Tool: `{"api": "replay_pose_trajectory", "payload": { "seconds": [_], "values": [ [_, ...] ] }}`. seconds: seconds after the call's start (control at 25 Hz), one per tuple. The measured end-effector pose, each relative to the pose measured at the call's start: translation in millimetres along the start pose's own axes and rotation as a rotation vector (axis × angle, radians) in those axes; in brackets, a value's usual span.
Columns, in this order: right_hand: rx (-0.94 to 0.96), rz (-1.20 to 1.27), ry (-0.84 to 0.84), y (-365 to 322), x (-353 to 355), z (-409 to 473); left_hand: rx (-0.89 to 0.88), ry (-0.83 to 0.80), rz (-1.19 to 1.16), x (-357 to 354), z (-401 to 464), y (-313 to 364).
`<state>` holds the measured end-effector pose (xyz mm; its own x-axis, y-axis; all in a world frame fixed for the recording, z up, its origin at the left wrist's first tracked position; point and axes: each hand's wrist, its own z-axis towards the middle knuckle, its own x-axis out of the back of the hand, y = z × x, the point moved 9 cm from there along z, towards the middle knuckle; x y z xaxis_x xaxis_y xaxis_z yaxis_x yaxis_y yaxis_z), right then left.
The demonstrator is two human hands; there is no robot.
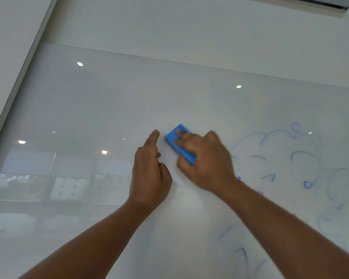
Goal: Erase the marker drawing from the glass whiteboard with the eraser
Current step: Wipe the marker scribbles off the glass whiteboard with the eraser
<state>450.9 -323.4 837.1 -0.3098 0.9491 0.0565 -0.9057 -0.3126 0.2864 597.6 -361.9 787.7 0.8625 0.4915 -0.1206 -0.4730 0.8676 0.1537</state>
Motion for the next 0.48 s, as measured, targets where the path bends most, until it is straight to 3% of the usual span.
{"api": "replay_pose_trajectory", "payload": {
  "seconds": [0.12,0.16,0.24,0.32,0.36,0.48],
  "values": [
    [-0.371,-0.019,0.109,53.3,26.9,22.9,-0.032,-0.004,0.027,-1.5,-2.7,2.1],
    [-0.369,-0.015,0.109,41.3,21.0,28.6,-0.05,0.003,0.031,-2.9,-2.4,3.7],
    [-0.142,-0.022,0.072,-16.7,-0.1,14.2,-0.07,-0.01,0.049,-7.3,-1.7,6.7],
    [0.008,-0.06,0.043,-28.6,-3.5,-22.4,-0.107,-0.018,0.122,-6.5,-3.2,8.0],
    [-0.031,-0.074,0.068,-7.2,7.4,-41.1,-0.157,-0.038,0.183,-9.1,-3.5,12.4],
    [-0.408,-0.031,0.229,70.4,52.6,-64.9,-0.281,-0.098,0.336,-22.2,-10.2,27.7]
  ]
}}
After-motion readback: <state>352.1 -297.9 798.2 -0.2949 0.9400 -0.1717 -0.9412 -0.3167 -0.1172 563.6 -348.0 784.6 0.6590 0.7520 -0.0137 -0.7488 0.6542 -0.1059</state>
